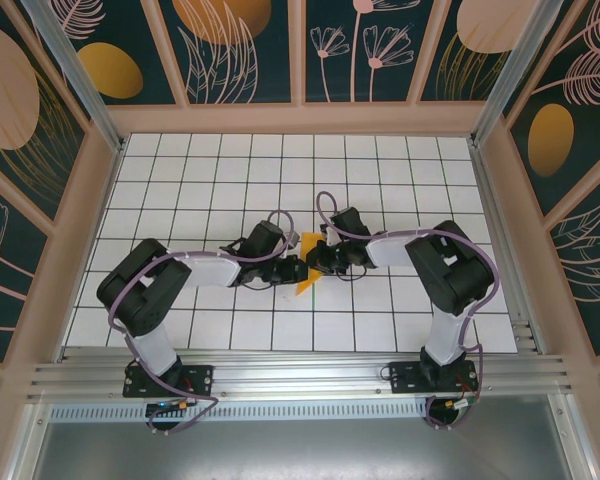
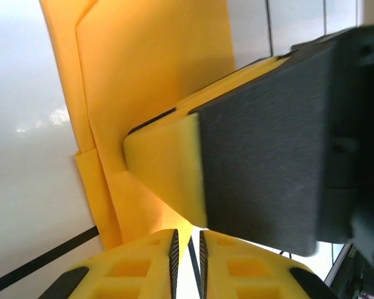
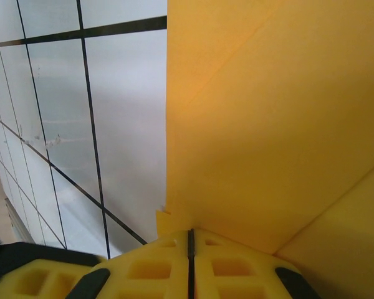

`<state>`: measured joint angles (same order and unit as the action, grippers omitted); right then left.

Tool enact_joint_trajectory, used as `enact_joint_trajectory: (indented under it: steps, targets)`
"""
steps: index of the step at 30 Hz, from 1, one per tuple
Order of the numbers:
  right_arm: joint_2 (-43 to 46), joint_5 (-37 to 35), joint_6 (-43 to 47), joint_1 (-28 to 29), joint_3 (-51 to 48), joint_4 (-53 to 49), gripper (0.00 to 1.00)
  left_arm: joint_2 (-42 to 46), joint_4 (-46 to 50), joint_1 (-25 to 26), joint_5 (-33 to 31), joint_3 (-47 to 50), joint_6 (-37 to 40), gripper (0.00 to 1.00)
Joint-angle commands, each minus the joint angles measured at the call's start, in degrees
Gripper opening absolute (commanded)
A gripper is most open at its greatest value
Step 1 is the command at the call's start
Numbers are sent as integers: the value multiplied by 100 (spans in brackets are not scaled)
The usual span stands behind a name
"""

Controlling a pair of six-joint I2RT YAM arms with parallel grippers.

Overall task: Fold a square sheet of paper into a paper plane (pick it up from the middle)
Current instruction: Fourth fold the wing at the center of the table.

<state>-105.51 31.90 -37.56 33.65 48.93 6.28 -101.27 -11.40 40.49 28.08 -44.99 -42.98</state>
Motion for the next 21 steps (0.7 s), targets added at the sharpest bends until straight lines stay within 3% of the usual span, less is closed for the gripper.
enact_joint_trajectory:
  steps: [1, 12, 21]
  targets:
    - [-343, -443, 188, -100, -37, -216, 9, -156, -161, -22, 223, -68, -62, 19]
    - [-571, -579, 94, -113, 135, -346, 9, -15, 99, 9, 294, 320, 63, 18]
    - [-737, -649, 19, -122, 221, -448, 9, 152, 379, 158, 2, 645, 154, 17]
